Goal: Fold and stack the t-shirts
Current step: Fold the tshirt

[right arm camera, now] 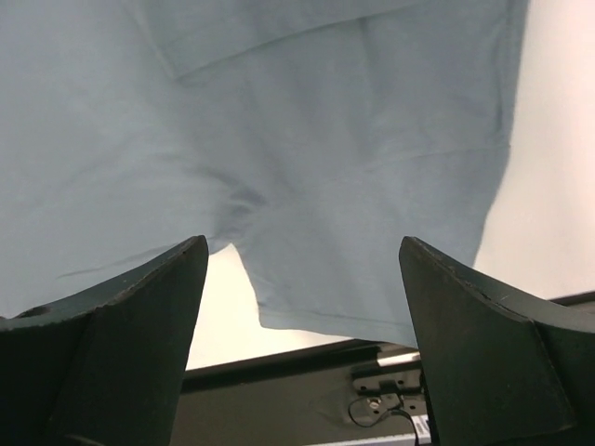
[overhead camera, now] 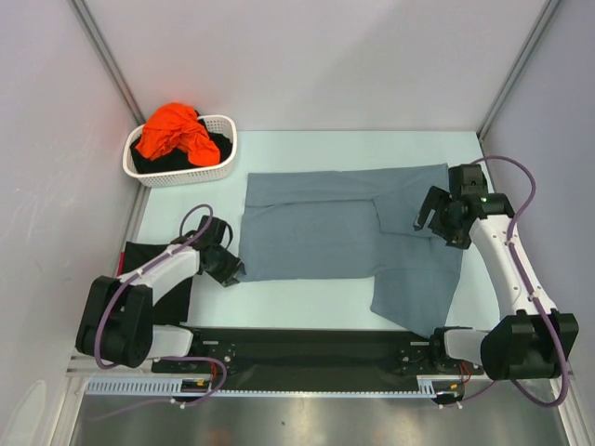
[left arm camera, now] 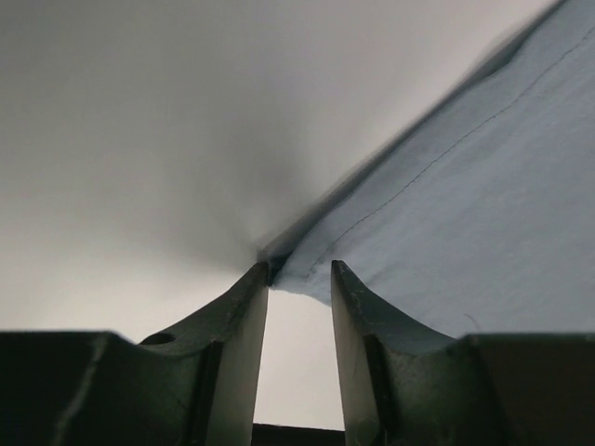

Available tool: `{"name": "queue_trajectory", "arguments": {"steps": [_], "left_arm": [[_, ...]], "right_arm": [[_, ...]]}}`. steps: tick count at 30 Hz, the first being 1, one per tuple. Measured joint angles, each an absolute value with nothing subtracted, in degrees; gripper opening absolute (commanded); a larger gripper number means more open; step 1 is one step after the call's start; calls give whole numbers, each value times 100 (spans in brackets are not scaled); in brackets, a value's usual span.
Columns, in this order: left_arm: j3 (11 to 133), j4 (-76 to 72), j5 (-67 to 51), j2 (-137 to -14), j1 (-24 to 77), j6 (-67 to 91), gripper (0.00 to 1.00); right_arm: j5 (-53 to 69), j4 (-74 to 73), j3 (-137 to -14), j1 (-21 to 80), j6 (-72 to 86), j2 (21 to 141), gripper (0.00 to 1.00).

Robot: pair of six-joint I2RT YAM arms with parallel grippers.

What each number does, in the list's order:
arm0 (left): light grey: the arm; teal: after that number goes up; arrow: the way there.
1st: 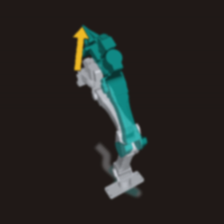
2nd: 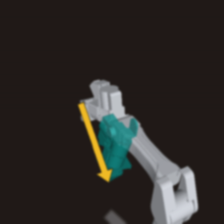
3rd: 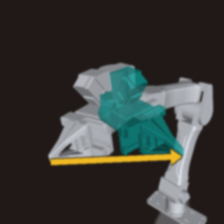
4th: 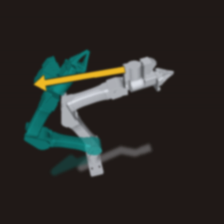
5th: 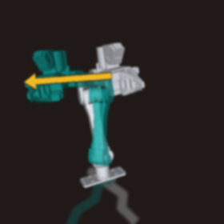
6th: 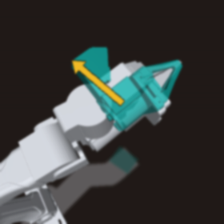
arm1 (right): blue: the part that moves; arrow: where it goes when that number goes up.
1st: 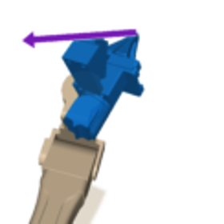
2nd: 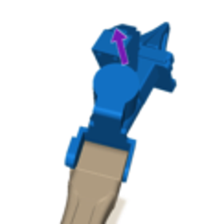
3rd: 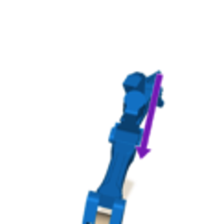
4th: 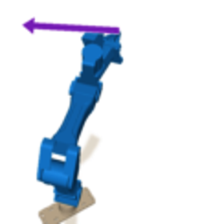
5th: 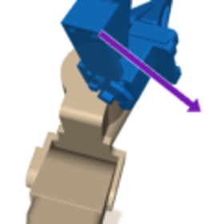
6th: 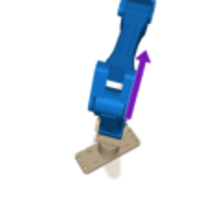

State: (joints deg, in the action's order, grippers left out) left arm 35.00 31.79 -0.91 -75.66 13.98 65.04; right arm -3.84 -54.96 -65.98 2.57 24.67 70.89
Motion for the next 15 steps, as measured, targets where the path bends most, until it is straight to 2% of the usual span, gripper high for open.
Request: {"name": "queue_trajectory", "arguments": {"steps": [6, 12, 15], "left_arm": [[3448, 2954, -200, -7614, 1389, 6615, 32], [3404, 2827, -244, -7649, 1385, 6657, 15], [3437, 2790, -296, -7719, 1382, 6628, 11]], "right_arm": [[-294, -5693, -6556, -360, 2434, 6991, 88], [-23, -5714, -6020, -1153, 2724, 6934, 70], [121, -5760, -5502, -1179, 2871, 6938, 52]]}}
